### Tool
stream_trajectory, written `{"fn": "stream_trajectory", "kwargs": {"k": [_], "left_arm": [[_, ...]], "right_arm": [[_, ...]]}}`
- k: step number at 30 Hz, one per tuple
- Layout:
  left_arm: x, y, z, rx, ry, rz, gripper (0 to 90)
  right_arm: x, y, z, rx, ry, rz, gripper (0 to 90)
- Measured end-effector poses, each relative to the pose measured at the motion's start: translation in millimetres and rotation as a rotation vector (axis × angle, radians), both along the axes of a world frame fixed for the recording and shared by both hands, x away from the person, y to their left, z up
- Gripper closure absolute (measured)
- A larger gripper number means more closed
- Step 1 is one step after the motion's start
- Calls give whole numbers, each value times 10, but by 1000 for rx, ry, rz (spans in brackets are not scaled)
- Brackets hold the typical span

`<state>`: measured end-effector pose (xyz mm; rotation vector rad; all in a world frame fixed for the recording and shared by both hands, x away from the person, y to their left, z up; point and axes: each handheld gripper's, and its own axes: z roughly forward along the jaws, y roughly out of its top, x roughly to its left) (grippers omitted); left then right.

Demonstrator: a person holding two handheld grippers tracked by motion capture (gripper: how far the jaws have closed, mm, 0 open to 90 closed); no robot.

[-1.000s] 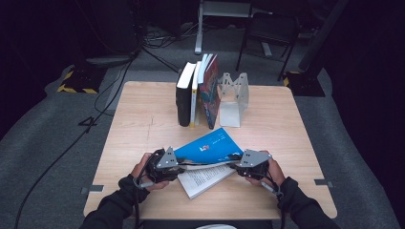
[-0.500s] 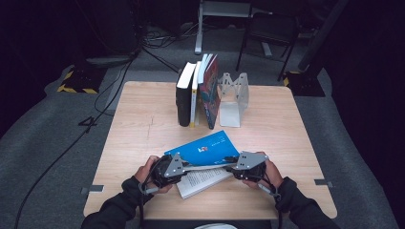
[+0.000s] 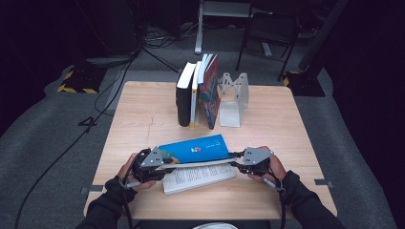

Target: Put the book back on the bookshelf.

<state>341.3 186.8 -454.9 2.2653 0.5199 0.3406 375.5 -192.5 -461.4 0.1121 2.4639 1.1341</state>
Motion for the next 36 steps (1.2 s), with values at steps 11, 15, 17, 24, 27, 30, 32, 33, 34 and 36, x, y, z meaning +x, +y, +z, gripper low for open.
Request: {"fn": "stream_trajectory", "kwargs": {"k": [11, 15, 17, 24, 27, 30, 32, 33, 34, 36], "left_arm": [[-123, 6, 146, 14, -66, 89, 399], [-217, -179, 205, 41, -84, 48, 390], [-267, -368, 190, 94, -87, 44, 388], [-280, -664, 44, 174, -50, 91, 479], [-281, -666, 8, 186, -85, 117, 644], [-240, -582, -2, 154, -55, 90, 695], [-227, -562, -2, 145, -49, 80, 703], [-207, -527, 5, 135, -42, 64, 703], [-188, -492, 11, 123, -37, 53, 709], [-154, -431, 20, 97, -23, 38, 717]], "right_arm": [[-205, 185, 100, -19, -12, 78, 778], [-211, 194, 109, -19, -12, 70, 777], [-213, 200, 117, -16, -10, 69, 777], [-254, 257, 128, -29, -16, 79, 775], [-265, 282, 147, -18, -13, 84, 763], [-241, 275, 146, 24, 0, 87, 711], [-208, 265, 136, 44, 19, 96, 642], [-174, 259, 121, 47, 31, 90, 580], [-107, 260, 90, 20, 21, 60, 536], [3, 272, 52, 12, 44, 56, 551]]}}
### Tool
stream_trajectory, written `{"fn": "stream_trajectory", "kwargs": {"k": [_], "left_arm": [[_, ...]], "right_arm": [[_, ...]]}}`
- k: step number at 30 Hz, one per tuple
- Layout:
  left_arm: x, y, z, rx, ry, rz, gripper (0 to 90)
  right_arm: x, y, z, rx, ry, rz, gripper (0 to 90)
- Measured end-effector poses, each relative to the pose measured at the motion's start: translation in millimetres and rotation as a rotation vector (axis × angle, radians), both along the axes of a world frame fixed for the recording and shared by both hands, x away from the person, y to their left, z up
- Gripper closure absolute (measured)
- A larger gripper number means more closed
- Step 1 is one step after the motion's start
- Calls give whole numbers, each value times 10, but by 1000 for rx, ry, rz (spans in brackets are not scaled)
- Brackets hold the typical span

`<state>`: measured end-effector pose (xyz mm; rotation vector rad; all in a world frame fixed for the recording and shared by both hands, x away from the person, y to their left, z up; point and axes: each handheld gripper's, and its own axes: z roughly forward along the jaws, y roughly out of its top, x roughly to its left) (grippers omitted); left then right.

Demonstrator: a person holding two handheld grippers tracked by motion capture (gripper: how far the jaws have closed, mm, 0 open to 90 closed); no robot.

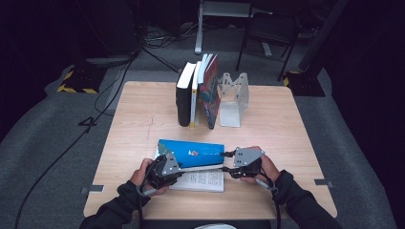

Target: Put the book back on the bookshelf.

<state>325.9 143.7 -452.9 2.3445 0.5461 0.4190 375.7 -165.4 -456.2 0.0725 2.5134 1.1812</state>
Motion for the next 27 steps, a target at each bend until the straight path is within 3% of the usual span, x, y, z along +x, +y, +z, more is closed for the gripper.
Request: {"fn": "stream_trajectory", "kwargs": {"k": [2, 4, 5, 6, 7, 8, 10, 12, 13, 17, 23, 24, 27], "left_arm": [[30, 62, 2, -14, 8, -12, 721], [60, 105, -4, -21, 16, -10, 715], [65, 114, -3, -21, 21, -4, 709], [59, 105, 14, -33, 12, 11, 698], [59, 105, 14, -33, 12, 11, 633], [59, 105, 14, -33, 12, 11, 633], [30, 41, 30, -57, 20, 20, 599], [-13, -69, 26, -39, 10, 29, 536], [-34, -129, 21, -15, -1, 34, 527], [-116, -304, 23, 12, -25, 65, 500], [-165, -454, 57, 7, -84, 90, 605], [-158, -453, 61, 2, -89, 95, 667], [-129, -413, 62, -18, -85, 76, 717]], "right_arm": [[62, 21, -47, -14, 8, 43, 689], [94, 38, -79, 12, 34, 65, 718], [80, 60, -82, 4, 20, 68, 735], [59, 79, -77, -7, 4, 63, 743], [59, 79, -77, -7, 4, 63, 743], [-10, 104, -48, -7, -19, 23, 743], [-36, 103, -40, -4, -20, 11, 747], [-86, 114, -12, 4, -26, -3, 749], [-103, 117, 1, 5, -26, -3, 752], [-191, 150, 38, -4, -36, -12, 754], [-215, 165, 63, -5, -33, -30, 751], [-213, 164, 63, -4, -32, -29, 749], [-215, 164, 62, 4, -41, -35, 728]]}}
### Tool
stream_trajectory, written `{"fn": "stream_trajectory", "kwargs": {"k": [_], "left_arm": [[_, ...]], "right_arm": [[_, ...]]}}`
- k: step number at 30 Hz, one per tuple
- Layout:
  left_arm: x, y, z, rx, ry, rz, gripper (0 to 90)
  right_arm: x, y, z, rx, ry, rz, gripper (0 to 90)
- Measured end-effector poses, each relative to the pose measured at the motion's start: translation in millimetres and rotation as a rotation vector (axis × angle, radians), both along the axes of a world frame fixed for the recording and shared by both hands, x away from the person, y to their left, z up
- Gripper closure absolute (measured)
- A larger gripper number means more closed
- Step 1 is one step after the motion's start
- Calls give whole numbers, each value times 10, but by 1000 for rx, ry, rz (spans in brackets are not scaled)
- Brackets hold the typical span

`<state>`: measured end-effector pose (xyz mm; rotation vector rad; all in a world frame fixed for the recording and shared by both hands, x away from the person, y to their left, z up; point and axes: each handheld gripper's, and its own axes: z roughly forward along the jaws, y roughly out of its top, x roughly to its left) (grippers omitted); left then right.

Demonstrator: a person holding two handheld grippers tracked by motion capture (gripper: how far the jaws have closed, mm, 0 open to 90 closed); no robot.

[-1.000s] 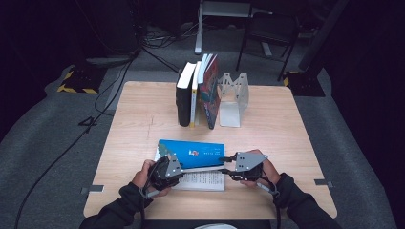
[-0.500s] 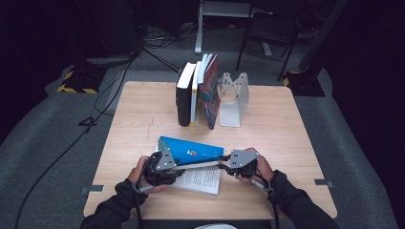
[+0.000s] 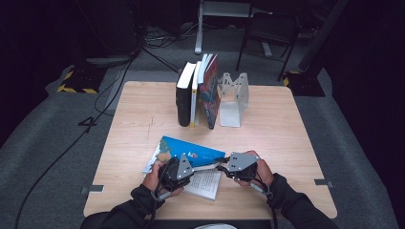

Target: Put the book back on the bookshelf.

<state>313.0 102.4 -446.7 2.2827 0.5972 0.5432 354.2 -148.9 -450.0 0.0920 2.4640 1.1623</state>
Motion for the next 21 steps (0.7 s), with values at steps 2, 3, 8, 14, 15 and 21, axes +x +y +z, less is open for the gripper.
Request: {"fn": "stream_trajectory", "kwargs": {"k": [2, 3, 8, 14, 15, 21], "left_arm": [[9, 28, -13, -19, -1, -7, 740], [18, 44, -17, -39, 3, -7, 755], [50, 119, 4, -85, 13, -22, 780], [67, 130, 7, -90, 21, -38, 780], [69, 133, 8, -90, 21, -42, 780], [83, 156, 16, -87, 35, -65, 772]], "right_arm": [[21, -10, 6, 21, 14, -9, 681], [41, -30, 13, 45, 20, -19, 648], [176, -254, 13, 100, 68, -111, 525], [253, -389, -46, 49, 86, -115, 507], [243, -355, -47, 21, 55, -108, 499], [279, -193, -86, 35, 66, -14, 689]]}}
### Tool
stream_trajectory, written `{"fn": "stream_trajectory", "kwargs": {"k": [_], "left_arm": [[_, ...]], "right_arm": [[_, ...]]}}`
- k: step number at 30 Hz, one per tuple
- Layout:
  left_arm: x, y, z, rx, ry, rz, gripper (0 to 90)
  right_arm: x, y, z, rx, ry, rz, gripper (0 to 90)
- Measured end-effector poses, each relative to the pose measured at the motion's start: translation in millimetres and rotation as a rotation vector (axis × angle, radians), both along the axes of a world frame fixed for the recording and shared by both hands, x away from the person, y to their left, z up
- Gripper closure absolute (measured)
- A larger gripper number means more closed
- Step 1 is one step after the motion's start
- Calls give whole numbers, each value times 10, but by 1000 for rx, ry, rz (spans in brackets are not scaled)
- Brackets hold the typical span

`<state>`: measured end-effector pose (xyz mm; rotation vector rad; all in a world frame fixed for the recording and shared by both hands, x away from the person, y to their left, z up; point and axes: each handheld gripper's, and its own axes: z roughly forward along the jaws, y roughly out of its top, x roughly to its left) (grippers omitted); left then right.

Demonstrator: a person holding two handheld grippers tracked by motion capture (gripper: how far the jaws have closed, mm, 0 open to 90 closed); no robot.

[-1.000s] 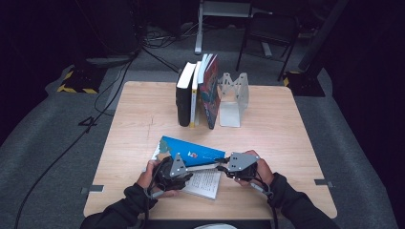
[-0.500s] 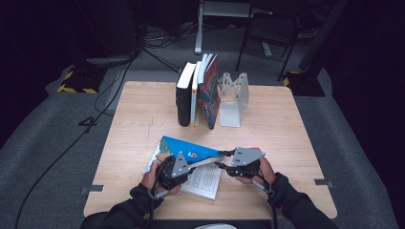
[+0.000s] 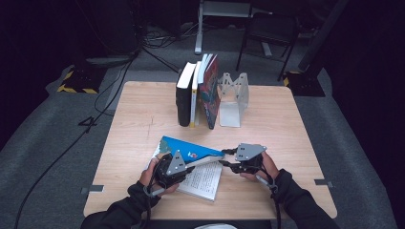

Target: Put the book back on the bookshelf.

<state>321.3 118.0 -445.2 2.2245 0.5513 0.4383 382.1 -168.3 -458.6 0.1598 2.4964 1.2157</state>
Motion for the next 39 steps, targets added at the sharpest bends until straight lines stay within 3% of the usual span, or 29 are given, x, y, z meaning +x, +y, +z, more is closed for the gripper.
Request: {"fn": "stream_trajectory", "kwargs": {"k": [1, 5, 10, 13, 17, 18, 20, 22, 23, 25, 26, 29, 35, 39], "left_arm": [[15, -2, 3, -6, 15, 0, 765], [-18, -58, 24, -23, 5, 8, 718], [-61, -205, 54, 6, -10, 37, 631], [-61, -271, 83, 6, -13, 65, 637], [-60, -294, 97, 16, -32, 77, 723], [-55, -269, 94, -7, -36, 74, 748], [-47, -244, 101, -17, -37, 66, 793], [-19, -159, 149, -64, -37, 58, 802], [-11, -130, 175, -75, -40, 56, 805], [1, -73, 223, -93, -46, 65, 809], [1, -73, 223, -93, -46, 65, 811], [10, -1, 270, -119, -52, 69, 813], [2, 68, 323, -148, -63, 72, 814], [5, 103, 345, -160, -62, 67, 814]], "right_arm": [[-10, 18, -3, -8, -3, 17, 696], [-35, 45, -5, -38, -26, 26, 722], [-61, 69, 4, -47, -41, 4, 726], [-61, 72, 10, -43, -36, -6, 726], [-63, 75, 11, -45, -38, -11, 724], [-61, 74, 14, -41, -35, -16, 716], [-45, 68, 29, -20, -14, -30, 668], [-12, 29, 45, -3, -2, -64, 545], [19, -16, 35, -4, 1, -92, 524], [73, -105, 8, 21, 51, -115, 511], [73, -105, 8, 21, 51, -115, 511], [157, -219, -83, -5, 92, -159, 497], [210, -175, -232, -54, 124, -160, 480], [207, -102, -326, -38, 169, -132, 442]]}}
